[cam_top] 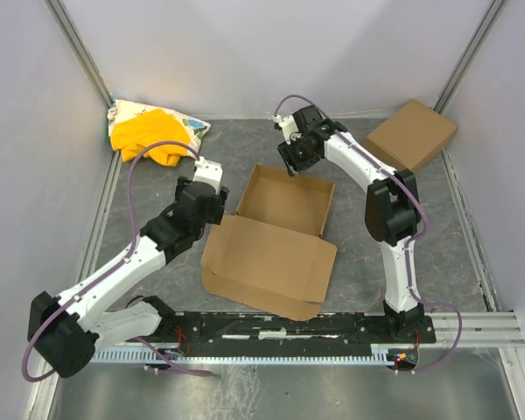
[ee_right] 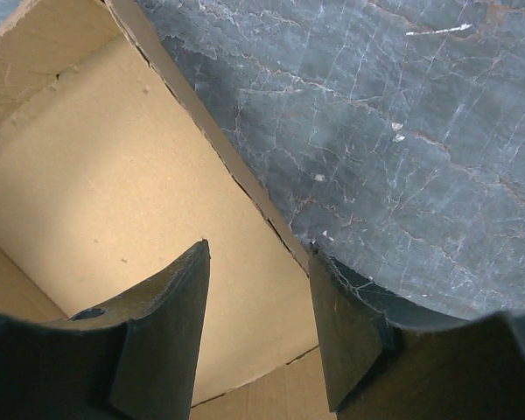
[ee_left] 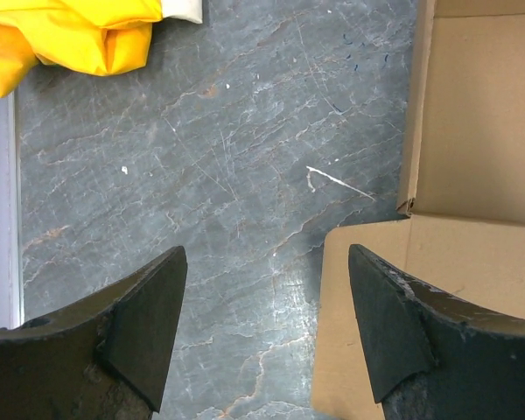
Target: Fold the paper box
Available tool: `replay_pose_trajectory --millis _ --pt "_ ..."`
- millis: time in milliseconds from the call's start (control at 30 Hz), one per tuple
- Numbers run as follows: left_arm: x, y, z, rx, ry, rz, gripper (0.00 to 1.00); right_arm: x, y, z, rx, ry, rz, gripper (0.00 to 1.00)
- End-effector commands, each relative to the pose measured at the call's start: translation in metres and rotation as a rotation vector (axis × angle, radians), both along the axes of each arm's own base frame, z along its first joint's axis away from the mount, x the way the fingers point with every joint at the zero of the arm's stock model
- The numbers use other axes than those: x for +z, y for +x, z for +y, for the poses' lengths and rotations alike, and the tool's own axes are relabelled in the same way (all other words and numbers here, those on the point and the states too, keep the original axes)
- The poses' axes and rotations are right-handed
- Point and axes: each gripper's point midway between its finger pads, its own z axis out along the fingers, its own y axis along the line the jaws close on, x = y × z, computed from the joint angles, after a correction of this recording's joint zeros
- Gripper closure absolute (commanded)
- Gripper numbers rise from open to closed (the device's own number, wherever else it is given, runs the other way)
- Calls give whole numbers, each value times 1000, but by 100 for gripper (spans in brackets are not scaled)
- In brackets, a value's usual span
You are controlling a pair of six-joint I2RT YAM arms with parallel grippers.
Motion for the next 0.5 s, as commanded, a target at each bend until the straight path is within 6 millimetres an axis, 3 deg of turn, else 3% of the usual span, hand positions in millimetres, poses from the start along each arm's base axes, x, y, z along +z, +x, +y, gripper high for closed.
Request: replay_pose_trajectory --millis 0,467 --pt "33 7 -1 -8 -81 -163 19 3 12 1 18 -76 -59 43" --pt "34 1 4 -6 -115 -210 20 -9 32 26 -10 -52 -52 48"
